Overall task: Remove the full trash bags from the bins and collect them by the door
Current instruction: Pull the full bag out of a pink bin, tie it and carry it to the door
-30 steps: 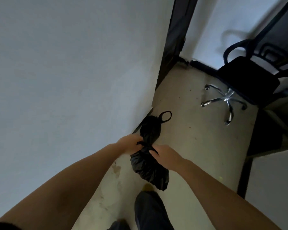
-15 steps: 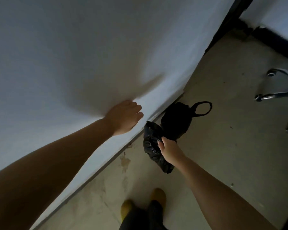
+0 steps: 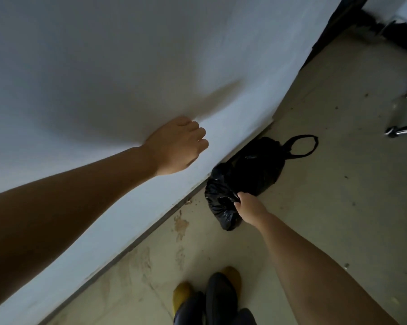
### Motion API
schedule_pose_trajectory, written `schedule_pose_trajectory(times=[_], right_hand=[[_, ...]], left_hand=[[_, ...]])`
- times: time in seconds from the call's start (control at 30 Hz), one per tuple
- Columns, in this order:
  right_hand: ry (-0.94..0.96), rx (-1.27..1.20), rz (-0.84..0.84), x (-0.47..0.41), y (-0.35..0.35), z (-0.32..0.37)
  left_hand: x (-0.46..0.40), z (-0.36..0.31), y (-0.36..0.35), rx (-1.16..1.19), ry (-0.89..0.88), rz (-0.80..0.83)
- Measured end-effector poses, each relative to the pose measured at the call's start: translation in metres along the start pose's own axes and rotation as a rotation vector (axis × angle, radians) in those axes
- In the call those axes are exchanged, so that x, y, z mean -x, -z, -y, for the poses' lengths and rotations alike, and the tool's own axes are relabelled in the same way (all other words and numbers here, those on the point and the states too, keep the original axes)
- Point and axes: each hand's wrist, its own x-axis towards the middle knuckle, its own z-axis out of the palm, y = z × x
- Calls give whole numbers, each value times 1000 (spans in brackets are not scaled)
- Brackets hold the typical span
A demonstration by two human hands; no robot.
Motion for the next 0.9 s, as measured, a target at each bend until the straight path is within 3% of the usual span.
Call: schedule_pose_trajectory(times=[0.13,0.33,0.47,0.7,0.9], right_hand=[[63,37,-5,47,59,16],[115,181,-21,142,168,56],[144,275,-54,207,221,89],[205,386,-113,286,255,147],[289,573,-66,310,250,186]], left_hand=[[-6,-5,23,96,118,224],[-11,-9,103,261,158,288],[5,-14,165,456,293,319],[78,-21,219,643,476,348],[153,-22,233,738,740,305]])
